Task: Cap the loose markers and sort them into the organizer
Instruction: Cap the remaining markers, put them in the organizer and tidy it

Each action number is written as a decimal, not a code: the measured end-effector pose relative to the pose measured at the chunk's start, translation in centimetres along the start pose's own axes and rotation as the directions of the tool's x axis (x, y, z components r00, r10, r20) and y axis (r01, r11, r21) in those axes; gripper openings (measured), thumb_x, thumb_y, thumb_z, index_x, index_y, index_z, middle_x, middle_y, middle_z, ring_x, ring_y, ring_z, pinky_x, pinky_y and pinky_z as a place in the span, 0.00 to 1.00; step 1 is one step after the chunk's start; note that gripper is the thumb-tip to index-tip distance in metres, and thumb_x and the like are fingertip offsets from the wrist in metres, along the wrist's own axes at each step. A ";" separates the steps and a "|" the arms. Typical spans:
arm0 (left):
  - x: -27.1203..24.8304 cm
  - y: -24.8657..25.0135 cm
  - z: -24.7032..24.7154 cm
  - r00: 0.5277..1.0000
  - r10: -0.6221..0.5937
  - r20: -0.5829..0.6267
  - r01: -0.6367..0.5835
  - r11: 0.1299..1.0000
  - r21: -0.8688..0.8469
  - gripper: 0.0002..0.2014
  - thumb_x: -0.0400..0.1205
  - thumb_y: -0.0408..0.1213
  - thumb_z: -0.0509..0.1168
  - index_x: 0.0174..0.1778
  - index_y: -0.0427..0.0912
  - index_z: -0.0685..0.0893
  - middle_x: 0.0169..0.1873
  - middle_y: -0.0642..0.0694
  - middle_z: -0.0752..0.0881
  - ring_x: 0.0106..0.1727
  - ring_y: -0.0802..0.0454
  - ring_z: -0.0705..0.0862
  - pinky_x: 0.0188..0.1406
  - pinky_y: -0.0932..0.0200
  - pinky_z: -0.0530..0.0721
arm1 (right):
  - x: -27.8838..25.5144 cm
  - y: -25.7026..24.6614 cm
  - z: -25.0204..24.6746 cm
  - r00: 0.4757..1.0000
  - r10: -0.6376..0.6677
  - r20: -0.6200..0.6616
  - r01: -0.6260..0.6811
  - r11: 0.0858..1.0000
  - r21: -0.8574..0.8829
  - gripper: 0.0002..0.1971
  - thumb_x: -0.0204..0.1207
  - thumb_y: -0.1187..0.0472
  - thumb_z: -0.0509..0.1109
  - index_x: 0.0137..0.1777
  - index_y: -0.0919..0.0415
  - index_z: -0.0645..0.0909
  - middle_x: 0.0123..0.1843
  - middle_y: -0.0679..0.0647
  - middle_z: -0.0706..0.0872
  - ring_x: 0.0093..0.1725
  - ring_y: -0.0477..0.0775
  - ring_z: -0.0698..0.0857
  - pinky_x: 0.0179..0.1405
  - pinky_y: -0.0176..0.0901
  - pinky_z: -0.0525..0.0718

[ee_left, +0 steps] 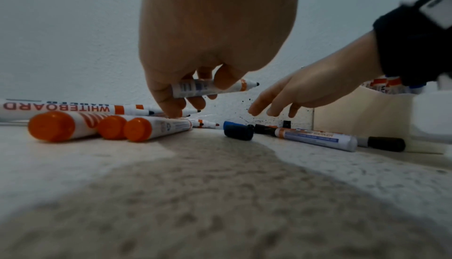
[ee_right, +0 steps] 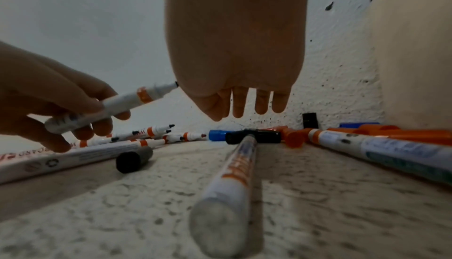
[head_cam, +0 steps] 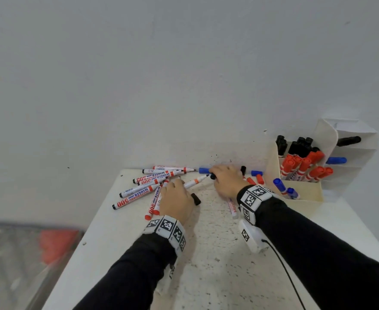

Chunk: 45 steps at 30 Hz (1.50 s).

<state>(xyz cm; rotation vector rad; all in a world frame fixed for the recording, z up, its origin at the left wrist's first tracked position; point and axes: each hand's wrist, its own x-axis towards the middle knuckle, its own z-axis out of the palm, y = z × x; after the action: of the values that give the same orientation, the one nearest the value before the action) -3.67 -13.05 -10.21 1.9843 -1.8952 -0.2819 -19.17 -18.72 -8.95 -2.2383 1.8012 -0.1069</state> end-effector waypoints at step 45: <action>-0.8 0.8 -0.6 0.966 0.257 0.034 -0.252 0.961 -0.115 0.16 0.88 0.41 0.48 0.65 0.41 0.76 0.42 0.49 0.79 0.39 0.54 0.76 0.33 0.66 0.72 | -3.5 0.4 -0.9 0.978 0.098 -0.186 0.046 0.764 0.643 0.17 0.84 0.50 0.54 0.39 0.58 0.74 0.28 0.51 0.73 0.28 0.48 0.72 0.30 0.37 0.70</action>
<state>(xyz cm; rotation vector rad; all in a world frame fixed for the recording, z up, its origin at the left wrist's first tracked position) -4.23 -12.16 -9.41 1.6541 -2.0909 -0.3561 -20.57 -15.59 -7.80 -1.7364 1.5518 -0.8561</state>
